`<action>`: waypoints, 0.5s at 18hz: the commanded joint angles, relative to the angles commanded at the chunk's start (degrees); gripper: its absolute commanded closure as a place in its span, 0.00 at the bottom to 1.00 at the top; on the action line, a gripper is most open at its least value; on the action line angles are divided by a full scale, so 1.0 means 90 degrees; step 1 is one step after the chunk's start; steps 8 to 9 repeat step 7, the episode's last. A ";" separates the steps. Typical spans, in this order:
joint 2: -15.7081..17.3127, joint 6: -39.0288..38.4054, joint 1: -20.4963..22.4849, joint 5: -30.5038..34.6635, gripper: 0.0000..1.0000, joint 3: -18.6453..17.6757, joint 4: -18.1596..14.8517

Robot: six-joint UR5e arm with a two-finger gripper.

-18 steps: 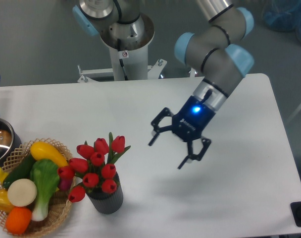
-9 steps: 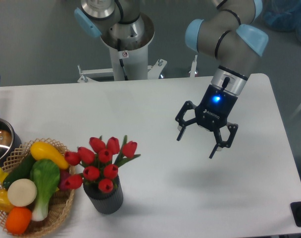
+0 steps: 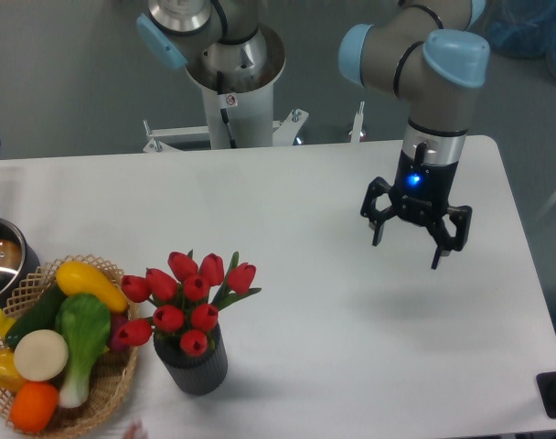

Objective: Insert the flowers into the vase

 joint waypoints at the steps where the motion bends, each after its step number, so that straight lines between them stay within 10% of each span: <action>1: -0.0010 0.0000 -0.0078 0.0205 0.00 0.0000 -0.0039; 9: -0.0049 -0.0010 -0.0255 0.0725 0.00 -0.0078 -0.0225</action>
